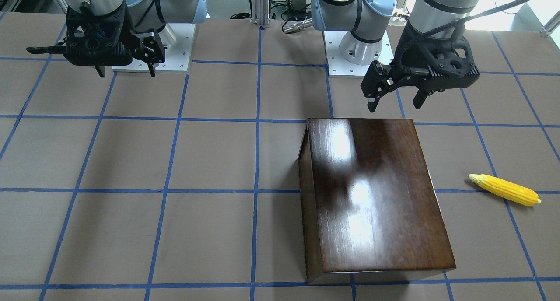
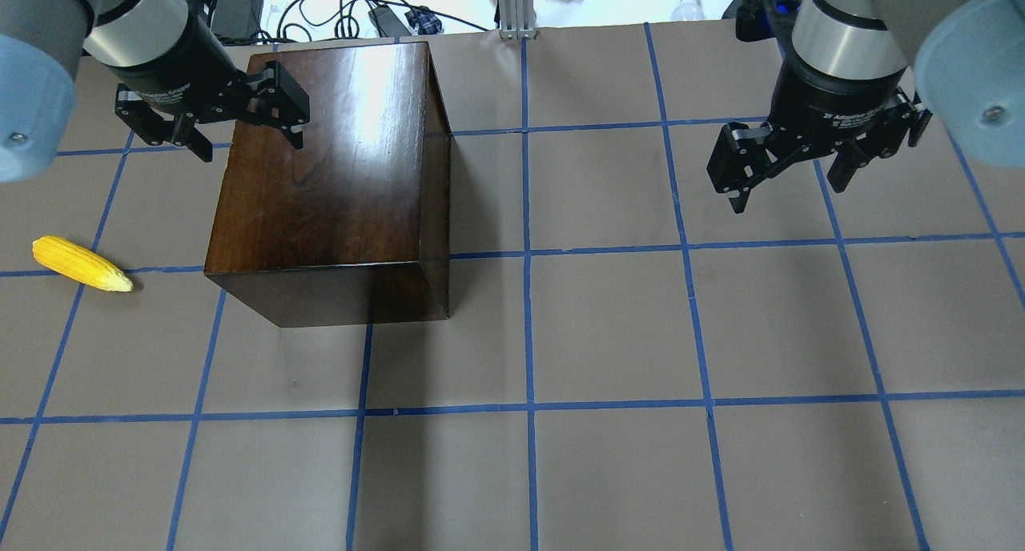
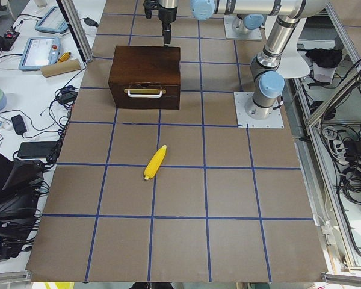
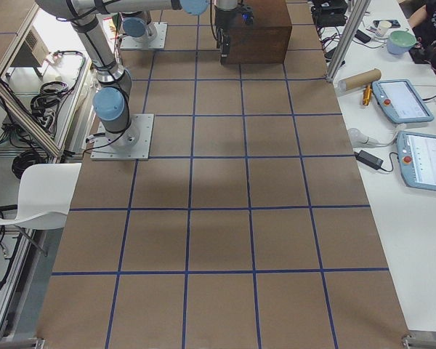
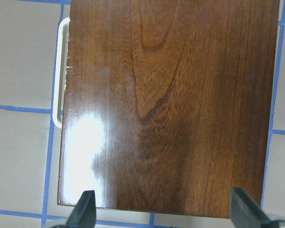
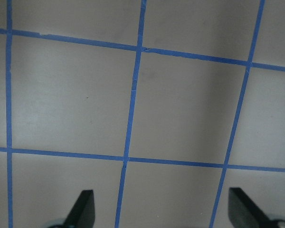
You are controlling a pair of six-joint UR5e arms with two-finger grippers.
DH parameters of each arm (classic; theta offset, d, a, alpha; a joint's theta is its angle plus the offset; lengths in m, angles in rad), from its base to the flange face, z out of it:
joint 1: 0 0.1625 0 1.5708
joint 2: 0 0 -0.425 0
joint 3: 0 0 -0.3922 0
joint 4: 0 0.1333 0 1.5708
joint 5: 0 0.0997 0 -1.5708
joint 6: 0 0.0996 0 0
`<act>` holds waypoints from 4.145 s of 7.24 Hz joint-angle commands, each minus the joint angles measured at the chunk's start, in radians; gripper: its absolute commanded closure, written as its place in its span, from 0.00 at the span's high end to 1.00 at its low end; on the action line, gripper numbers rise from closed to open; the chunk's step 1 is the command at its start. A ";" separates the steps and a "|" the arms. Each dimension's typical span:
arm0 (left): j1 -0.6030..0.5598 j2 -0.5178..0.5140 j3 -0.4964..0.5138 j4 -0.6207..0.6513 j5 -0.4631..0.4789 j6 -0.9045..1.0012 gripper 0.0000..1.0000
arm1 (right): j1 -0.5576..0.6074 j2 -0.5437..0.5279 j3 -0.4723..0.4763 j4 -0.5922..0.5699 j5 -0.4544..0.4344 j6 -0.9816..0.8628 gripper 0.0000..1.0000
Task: Open drawer and put corn inside
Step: 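Move the left gripper off the cabinet top toward its drawer side, then lower the left gripper beside the cabinet near the white drawer handle, then hook the left gripper onto the white drawer handle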
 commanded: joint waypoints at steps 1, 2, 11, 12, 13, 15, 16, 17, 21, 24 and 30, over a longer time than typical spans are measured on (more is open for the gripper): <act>0.000 0.003 0.000 -0.002 0.003 -0.002 1.00 | 0.000 -0.001 0.000 0.000 0.000 0.000 1.00; 0.000 0.005 0.000 -0.002 0.003 -0.002 1.00 | 0.000 -0.001 0.000 0.000 0.000 0.000 1.00; 0.380 -0.009 0.021 -0.010 0.038 0.345 1.00 | 0.000 0.000 0.000 0.000 -0.001 0.000 1.00; 0.446 -0.017 0.020 -0.010 0.038 0.459 1.00 | 0.000 -0.001 0.000 0.000 -0.002 0.000 1.00; 0.495 -0.026 0.020 -0.007 0.038 0.545 1.00 | 0.000 -0.001 0.000 0.000 -0.002 0.000 1.00; 0.569 -0.087 0.023 0.004 0.023 0.686 1.00 | 0.000 -0.001 0.000 0.000 0.000 0.000 1.00; 0.575 -0.133 0.035 0.004 -0.044 0.699 1.00 | 0.000 0.000 0.000 0.000 -0.001 0.000 1.00; 0.577 -0.187 0.044 0.004 -0.093 0.699 1.00 | 0.000 0.000 0.000 0.000 0.000 0.000 1.00; 0.575 -0.406 0.130 0.016 -0.104 0.701 1.00 | 0.000 -0.001 0.000 0.000 0.000 0.000 1.00; 0.565 -0.433 0.116 -0.001 -0.313 0.701 1.00 | 0.000 -0.001 0.000 0.000 -0.001 0.000 1.00; 0.463 -0.449 0.089 0.011 -0.402 0.691 1.00 | 0.000 -0.001 0.000 0.000 -0.001 0.000 1.00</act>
